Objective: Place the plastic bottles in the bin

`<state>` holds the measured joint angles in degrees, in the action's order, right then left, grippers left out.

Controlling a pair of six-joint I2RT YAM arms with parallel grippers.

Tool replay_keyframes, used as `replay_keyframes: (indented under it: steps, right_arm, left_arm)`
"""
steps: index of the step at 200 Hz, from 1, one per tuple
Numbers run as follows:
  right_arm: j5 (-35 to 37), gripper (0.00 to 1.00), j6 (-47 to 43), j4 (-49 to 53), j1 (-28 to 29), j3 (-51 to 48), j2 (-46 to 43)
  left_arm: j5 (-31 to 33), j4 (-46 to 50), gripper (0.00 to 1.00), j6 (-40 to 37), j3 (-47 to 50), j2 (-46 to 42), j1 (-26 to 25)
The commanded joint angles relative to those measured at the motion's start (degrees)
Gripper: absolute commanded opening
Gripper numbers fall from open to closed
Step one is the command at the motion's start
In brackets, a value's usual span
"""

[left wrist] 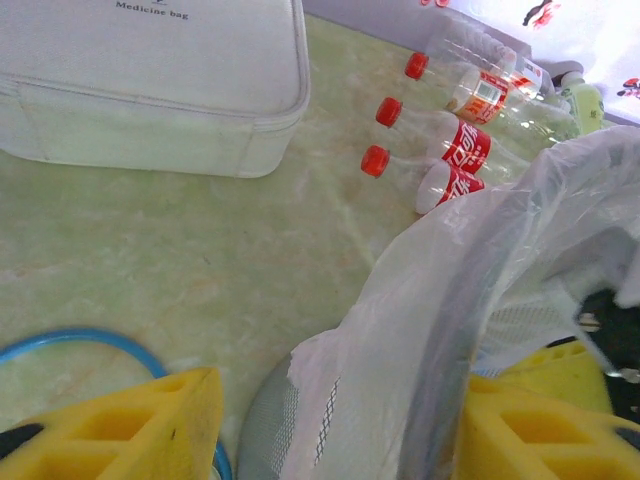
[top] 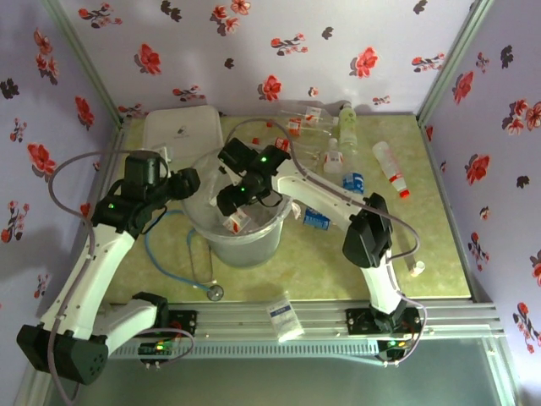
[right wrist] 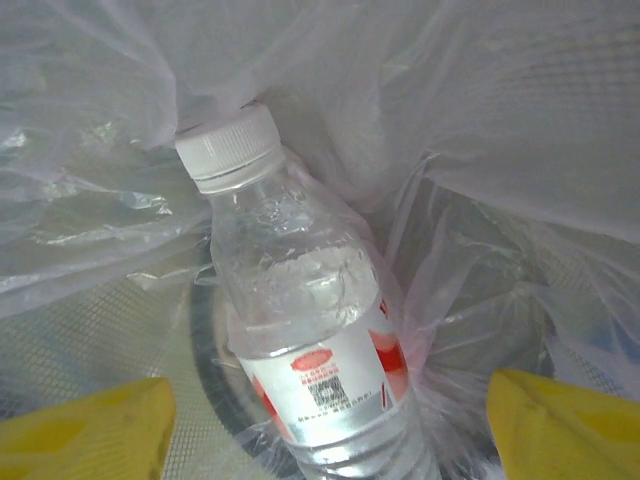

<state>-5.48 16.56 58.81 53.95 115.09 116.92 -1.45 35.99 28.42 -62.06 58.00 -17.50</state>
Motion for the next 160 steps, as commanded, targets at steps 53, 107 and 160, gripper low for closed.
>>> replay_keyframes:
  steps: [53,107,160]
  right_arm:
    - [14.5,0.91,-9.0,5.6,-2.8,1.6,-19.5]
    - [26.8,0.96,-16.1,6.9,-18.6,-11.8,-26.2]
    - [17.9,0.97,-12.3,-2.5,-36.6,-26.2,-27.0]
  left_arm:
    - [1.6,-2.0,0.56,0.5,0.5,0.6,0.6]
    - [1.2,-1.7,0.57,-1.4,2.0,-1.6,0.6]
    - [0.8,-1.1,0.57,-2.1,1.8,-2.3,0.6]
